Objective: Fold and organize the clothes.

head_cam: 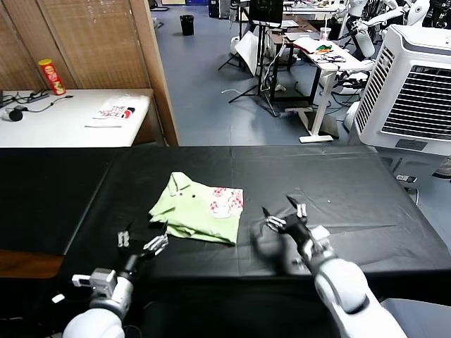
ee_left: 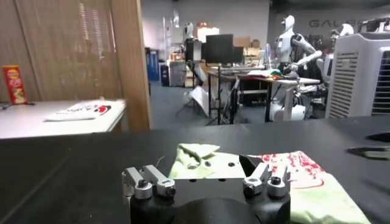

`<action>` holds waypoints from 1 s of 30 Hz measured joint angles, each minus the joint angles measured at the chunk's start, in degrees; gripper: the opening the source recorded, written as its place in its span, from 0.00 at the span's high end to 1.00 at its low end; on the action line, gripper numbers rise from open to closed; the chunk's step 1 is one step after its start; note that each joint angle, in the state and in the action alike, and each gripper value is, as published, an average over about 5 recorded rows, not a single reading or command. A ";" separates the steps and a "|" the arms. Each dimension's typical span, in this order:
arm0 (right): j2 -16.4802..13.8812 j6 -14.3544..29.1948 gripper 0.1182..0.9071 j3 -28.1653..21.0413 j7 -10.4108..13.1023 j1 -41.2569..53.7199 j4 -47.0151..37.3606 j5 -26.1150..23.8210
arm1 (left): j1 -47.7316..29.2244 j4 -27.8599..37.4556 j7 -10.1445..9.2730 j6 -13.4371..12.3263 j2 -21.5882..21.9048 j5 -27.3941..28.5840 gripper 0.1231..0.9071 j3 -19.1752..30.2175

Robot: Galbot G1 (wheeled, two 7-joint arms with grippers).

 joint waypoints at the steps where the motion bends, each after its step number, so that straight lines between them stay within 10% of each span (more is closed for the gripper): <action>1: 0.17 1.95 0.14 0.90 0.77 -2.55 1.32 -0.76 | 0.67 -0.32 -0.06 -0.44 0.24 0.01 0.14 -0.27; 13: 4.47 19.00 0.14 6.87 9.68 -29.38 10.54 -10.94 | 13.45 -3.64 -0.51 -6.76 -0.06 0.38 0.14 -4.74; 23: 6.64 16.42 0.14 5.30 18.73 -45.98 17.52 -10.19 | 24.42 -5.98 -0.30 -9.29 -0.47 0.34 0.14 -8.30; 30: 6.86 15.42 0.14 3.79 20.45 -50.83 19.51 -9.08 | 28.22 -6.98 -0.40 -8.87 -0.47 0.33 0.14 -8.36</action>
